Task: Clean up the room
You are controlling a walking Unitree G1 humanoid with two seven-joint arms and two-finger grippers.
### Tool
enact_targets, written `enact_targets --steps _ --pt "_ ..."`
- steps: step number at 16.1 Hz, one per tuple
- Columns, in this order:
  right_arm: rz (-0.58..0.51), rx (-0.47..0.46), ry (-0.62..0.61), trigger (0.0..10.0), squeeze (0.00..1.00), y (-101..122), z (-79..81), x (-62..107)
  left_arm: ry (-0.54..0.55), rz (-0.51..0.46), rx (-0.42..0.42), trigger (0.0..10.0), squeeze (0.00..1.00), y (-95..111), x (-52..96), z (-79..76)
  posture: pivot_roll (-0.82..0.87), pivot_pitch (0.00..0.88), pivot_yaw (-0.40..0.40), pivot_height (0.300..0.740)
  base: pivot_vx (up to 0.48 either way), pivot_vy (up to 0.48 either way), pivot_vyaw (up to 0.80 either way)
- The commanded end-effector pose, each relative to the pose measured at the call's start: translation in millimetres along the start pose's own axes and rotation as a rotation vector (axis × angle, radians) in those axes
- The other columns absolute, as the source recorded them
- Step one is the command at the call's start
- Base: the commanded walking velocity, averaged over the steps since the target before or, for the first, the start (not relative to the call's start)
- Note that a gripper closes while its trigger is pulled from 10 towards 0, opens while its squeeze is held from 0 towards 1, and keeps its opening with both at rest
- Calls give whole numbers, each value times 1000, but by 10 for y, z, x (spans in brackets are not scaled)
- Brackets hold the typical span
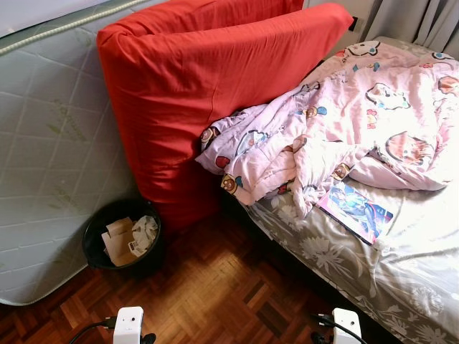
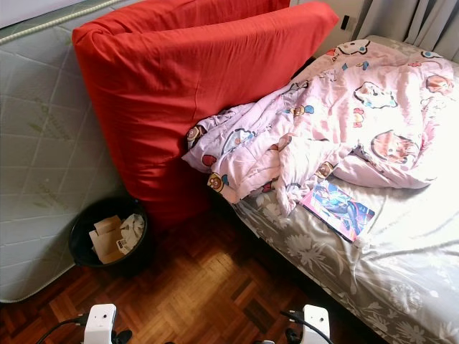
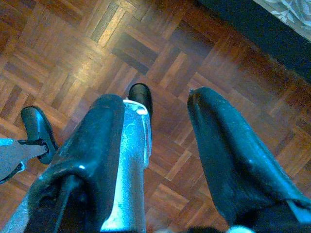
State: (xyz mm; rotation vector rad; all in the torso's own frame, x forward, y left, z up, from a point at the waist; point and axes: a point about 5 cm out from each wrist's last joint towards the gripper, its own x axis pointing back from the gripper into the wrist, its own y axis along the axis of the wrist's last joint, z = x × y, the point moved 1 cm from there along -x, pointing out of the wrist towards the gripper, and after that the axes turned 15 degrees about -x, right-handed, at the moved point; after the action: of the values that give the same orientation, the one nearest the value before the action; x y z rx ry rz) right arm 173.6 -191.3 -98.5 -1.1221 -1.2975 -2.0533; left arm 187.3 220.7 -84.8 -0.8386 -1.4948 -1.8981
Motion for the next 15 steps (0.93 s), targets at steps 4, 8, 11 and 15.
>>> enact_targets --steps 4,8,11,15 --pt "-61 -276 -58 10000 0 167 151 -49 9 195 102 10000 0 -711 234 -166 12 1 -41 740 0 0 0" --pt "-63 -208 -42 10000 0 132 139 -39 -3 211 74 10000 0 -754 253 -174 -3 0 -25 740 0 0 0" --pt "-64 -211 -45 10000 0 141 134 -40 3 205 88 10000 0 -747 250 -177 -1 0 -31 740 0 0 0" --pt "-66 -219 -46 10000 0 165 146 -45 22 169 81 10000 0 -699 237 -157 6 0 -35 740 0 0 0"
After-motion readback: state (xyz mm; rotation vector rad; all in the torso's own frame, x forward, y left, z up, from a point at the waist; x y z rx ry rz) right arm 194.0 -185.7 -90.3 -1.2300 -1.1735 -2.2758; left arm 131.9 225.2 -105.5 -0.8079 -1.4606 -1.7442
